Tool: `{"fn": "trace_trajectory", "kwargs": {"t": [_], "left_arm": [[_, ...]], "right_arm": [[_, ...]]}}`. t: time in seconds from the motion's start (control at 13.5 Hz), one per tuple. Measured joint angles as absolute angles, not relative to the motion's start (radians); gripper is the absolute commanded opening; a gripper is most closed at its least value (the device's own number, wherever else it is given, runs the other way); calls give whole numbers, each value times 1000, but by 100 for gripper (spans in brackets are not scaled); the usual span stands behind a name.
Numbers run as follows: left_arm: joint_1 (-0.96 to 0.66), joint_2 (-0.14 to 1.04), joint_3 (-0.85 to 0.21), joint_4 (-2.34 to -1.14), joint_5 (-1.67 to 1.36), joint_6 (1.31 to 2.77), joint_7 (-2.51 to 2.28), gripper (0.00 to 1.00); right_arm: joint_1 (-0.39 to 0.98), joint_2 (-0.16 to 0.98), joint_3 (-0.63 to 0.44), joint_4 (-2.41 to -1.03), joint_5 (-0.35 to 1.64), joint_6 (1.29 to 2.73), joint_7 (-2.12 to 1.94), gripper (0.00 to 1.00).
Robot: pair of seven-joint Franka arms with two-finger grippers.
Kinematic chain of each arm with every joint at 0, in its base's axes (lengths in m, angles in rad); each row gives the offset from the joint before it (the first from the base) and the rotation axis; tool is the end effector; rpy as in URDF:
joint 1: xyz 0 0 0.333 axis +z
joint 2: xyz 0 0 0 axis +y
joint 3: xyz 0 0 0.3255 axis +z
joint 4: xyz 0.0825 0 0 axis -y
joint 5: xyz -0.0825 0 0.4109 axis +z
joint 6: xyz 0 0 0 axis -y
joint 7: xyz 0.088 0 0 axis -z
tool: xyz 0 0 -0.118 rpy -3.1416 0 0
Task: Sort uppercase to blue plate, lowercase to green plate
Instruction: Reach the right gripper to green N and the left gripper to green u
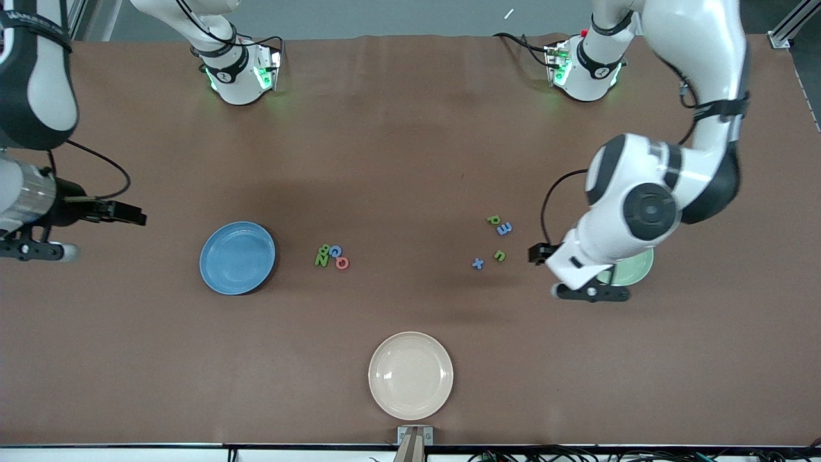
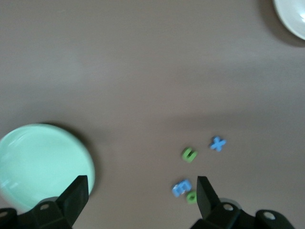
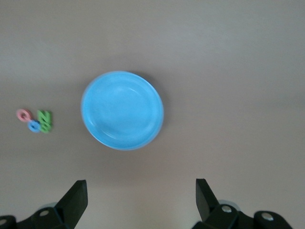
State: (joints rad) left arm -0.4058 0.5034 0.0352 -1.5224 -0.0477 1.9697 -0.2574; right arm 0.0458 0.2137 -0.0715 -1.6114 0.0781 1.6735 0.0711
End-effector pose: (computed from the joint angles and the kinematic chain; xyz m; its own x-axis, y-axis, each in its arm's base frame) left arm 0.6648 -0.2658 0.3493 0.9934 -0.0973 -0.0606 -0.0968 -0.9952 0.0108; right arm 0.6373 -0.0047 0.4807 0.9824 -0.1048 -0.1546 -0.1137 -0.9923 -0.0495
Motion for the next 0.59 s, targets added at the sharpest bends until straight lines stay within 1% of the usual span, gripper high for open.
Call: {"fn": "trace_trajectory", "kwargs": {"t": [0.15, 0.37, 0.59], "left_arm": [[-459, 537, 31, -1586, -9, 2062, -272, 100], [-472, 563, -5, -1639, 18, 2101, -277, 100], [-471, 570, -13, -1731, 23, 2254, -275, 100]], "right_arm": [[111, 264, -68, -1623, 86, 1754, 143, 100], [207, 355, -65, -1652, 96, 1904, 275, 100], [281, 439, -63, -1678, 101, 2030, 317, 100]]}}
